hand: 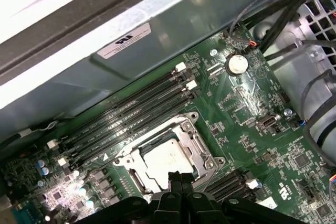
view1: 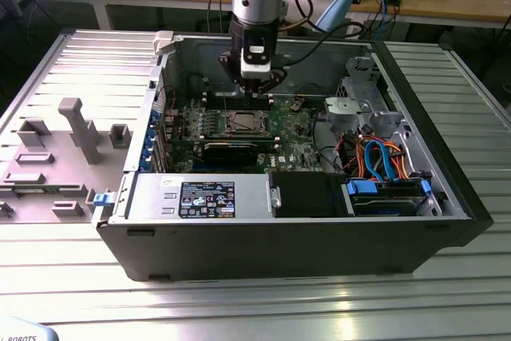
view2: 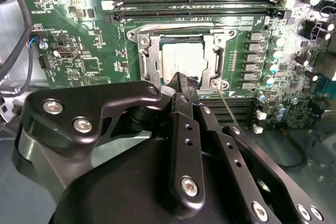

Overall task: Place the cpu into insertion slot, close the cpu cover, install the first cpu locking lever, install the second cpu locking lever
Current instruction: 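Install the first cpu locking lever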

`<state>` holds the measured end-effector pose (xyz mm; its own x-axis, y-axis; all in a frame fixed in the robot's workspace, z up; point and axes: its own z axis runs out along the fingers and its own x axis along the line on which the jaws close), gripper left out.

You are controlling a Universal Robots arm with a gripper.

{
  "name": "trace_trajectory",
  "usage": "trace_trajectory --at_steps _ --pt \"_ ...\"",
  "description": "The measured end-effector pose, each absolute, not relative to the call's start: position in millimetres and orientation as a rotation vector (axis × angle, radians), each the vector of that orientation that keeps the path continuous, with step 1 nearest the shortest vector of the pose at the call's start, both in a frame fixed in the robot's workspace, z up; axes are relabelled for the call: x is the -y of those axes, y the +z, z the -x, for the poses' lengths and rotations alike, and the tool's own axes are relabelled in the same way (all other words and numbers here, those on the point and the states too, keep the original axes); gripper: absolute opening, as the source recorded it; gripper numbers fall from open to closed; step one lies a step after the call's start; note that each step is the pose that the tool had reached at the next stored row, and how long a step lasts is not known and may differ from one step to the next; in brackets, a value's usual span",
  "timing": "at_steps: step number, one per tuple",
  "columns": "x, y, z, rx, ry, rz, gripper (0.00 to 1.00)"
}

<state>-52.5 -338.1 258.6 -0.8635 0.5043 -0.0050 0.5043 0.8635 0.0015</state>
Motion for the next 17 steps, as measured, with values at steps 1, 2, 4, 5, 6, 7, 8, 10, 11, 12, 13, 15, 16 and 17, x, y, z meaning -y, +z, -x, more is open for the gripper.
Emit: trace_trajectory --at_steps 1,2,4,5,6,7,8,10,11,12,13,15,16,17 --pt "338.1 258.6 52.5 -3.030 0.000 -0.809 0.11" --pt "338.1 258.6 52.5 -3.035 0.000 -0.790 0.11" --pt "338.1 258.6 52.5 -3.044 0.000 -0.755 0.11" --pt "338.1 258.6 52.5 -3.047 0.000 -0.741 0.11" --pt "338.1 258.6 52.5 -3.054 0.001 -0.715 0.11" --pt "338.1 258.6 52.5 -3.057 0.001 -0.699 0.11" --pt "338.1 258.6 52.5 -3.062 0.001 -0.679 0.11" --pt "338.1 258.6 52.5 -3.077 0.001 -0.607 0.11" --pt "338.1 258.6 52.5 -3.084 0.001 -0.569 0.11" --pt "338.1 258.6 52.5 -3.091 0.001 -0.534 0.11" --pt "338.1 258.6 52.5 -3.095 0.001 -0.507 0.11" --pt "338.1 258.6 52.5 -3.106 0.001 -0.436 0.11" --pt "338.1 258.6 52.5 -3.109 0.001 -0.417 0.11" --pt "338.1 258.6 52.5 -3.112 0.001 -0.395 0.11"
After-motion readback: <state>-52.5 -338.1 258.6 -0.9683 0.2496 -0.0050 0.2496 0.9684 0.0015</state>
